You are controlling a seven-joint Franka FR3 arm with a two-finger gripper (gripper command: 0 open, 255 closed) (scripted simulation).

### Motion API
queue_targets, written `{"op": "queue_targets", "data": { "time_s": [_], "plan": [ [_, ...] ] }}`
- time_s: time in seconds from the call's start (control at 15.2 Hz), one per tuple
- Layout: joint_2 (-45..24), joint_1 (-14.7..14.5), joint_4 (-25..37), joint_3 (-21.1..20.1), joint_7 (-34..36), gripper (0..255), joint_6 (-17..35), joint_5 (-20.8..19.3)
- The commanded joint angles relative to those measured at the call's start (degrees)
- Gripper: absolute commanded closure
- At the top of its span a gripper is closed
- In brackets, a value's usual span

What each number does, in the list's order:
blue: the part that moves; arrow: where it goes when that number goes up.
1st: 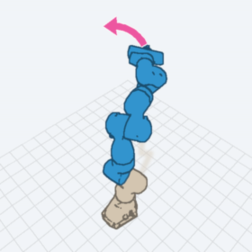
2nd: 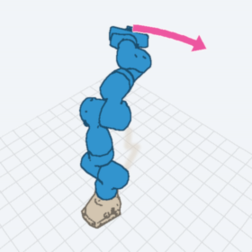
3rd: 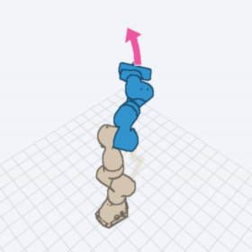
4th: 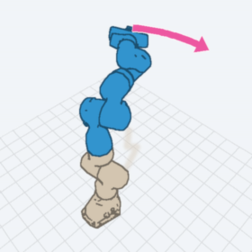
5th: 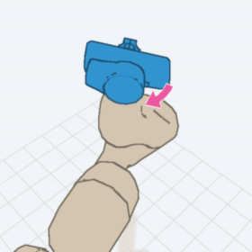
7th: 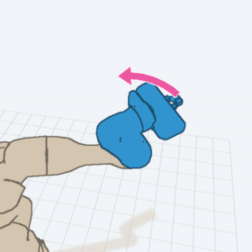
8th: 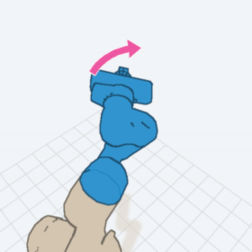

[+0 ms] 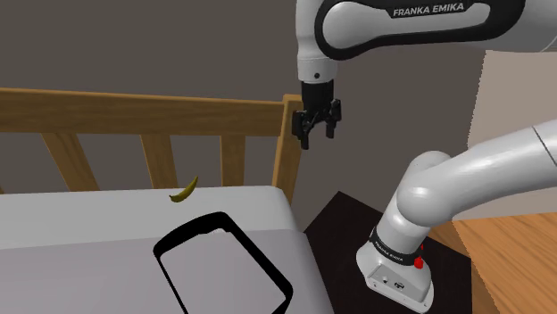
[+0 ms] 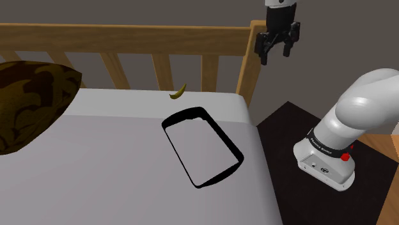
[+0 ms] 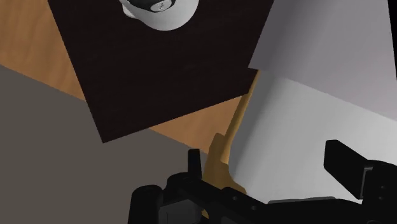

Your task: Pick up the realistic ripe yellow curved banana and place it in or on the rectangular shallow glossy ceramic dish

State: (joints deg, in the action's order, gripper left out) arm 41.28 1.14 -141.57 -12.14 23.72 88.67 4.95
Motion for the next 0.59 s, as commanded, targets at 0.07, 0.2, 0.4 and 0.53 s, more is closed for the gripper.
{"op": "queue_targets", "data": {
  "time_s": [0.07,0.2,0.4,0.53],
  "plan": [
    [-3.5,0.3,0.3,-4.5,8.3,0,4.2,3.2],
    [-6.3,0.8,1.0,-7.4,13.5,0,7.0,4.8],
    [-11.2,1.7,2.8,-11.6,21.4,0,11.3,6.3],
    [-15.0,2.6,4.5,-14.4,26.7,0,14.1,6.6]
  ]
}}
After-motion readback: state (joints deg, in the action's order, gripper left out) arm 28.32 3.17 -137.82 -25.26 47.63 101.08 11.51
